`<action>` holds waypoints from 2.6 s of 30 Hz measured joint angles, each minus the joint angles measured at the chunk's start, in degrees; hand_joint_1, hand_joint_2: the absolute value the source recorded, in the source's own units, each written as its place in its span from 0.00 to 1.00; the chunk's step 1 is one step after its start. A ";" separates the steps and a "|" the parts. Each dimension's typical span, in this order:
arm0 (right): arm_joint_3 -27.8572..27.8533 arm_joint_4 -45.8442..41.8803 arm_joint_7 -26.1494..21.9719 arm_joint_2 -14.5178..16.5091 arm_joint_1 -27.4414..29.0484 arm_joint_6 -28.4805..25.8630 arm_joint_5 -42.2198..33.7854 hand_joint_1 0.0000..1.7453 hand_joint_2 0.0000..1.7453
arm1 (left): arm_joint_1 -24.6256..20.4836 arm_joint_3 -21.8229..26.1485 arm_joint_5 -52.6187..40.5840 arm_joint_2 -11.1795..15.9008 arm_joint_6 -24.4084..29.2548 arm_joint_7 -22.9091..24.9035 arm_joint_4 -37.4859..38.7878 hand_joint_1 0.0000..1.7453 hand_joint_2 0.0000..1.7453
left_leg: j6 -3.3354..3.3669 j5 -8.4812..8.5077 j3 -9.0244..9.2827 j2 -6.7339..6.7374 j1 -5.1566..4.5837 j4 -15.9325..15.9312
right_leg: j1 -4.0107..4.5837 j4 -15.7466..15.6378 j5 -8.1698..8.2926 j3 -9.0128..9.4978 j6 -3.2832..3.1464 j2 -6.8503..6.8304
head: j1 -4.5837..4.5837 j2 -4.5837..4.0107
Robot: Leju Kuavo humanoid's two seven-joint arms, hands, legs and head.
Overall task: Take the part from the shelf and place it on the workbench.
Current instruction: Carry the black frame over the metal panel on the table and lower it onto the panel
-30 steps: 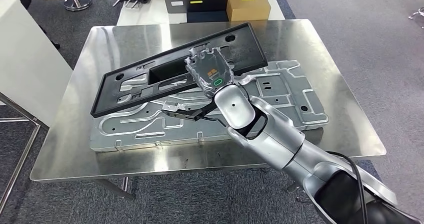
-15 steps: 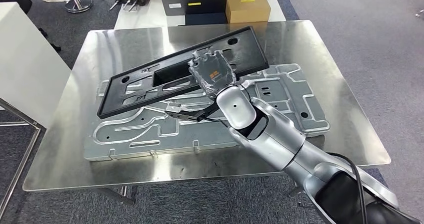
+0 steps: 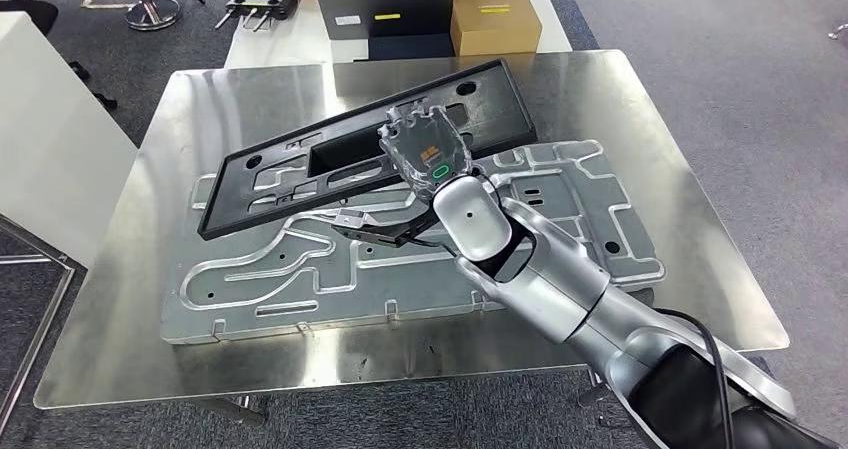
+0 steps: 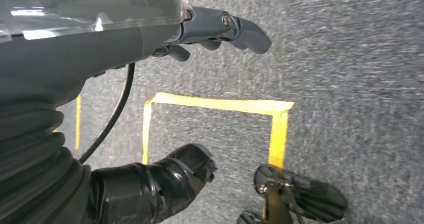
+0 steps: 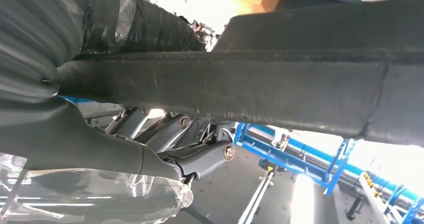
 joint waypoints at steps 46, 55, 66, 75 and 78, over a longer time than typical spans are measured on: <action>0.14 5.77 -3.04 1.69 3.41 -2.84 -2.27 0.75 0.75 | 0.82 11.62 -0.02 -0.42 -2.75 -6.06 -0.02 0.00 1.00 | 0.00 -2.19 1.10 -0.08 0.48 1.22 | 0.23 1.87 1.49 -3.28 0.08 -0.46 | 0.29 -0.01; 0.28 6.06 -2.71 2.07 3.35 -2.92 -2.19 0.00 0.00 | 0.97 11.72 -0.58 -0.44 -2.54 -6.03 -0.02 0.00 0.00 | -1.29 -8.86 -6.54 0.22 0.65 17.16 | 0.18 1.27 1.74 -2.76 -1.17 -0.46 | -0.12 -0.01; 0.28 6.04 -2.33 2.01 3.21 -2.62 -2.23 0.00 0.00 | 0.88 12.06 0.01 -0.26 -2.39 -5.91 -0.02 0.00 0.00 | 1.17 -1.49 1.77 0.41 0.16 0.04 | 0.22 5.79 -1.54 -4.50 0.94 -0.46 | 0.13 -0.01; 0.28 5.99 -2.19 1.83 3.60 -2.50 -2.38 0.00 0.00 | 0.86 12.09 0.02 -0.26 -2.12 -6.05 -0.02 0.00 0.00 | 0.87 -2.20 1.67 0.21 0.08 0.98 | -0.45 3.10 1.17 -3.35 1.22 -0.64 | 0.22 -0.01; 0.28 5.86 -2.12 1.78 3.55 -2.49 -2.38 0.00 0.00 | 0.89 12.09 0.01 -0.27 -2.17 -6.31 -0.02 0.00 0.00 | 0.01 -2.17 1.52 0.22 0.07 0.98 | -0.11 1.80 1.27 -2.81 0.39 -0.50 | 0.16 -0.01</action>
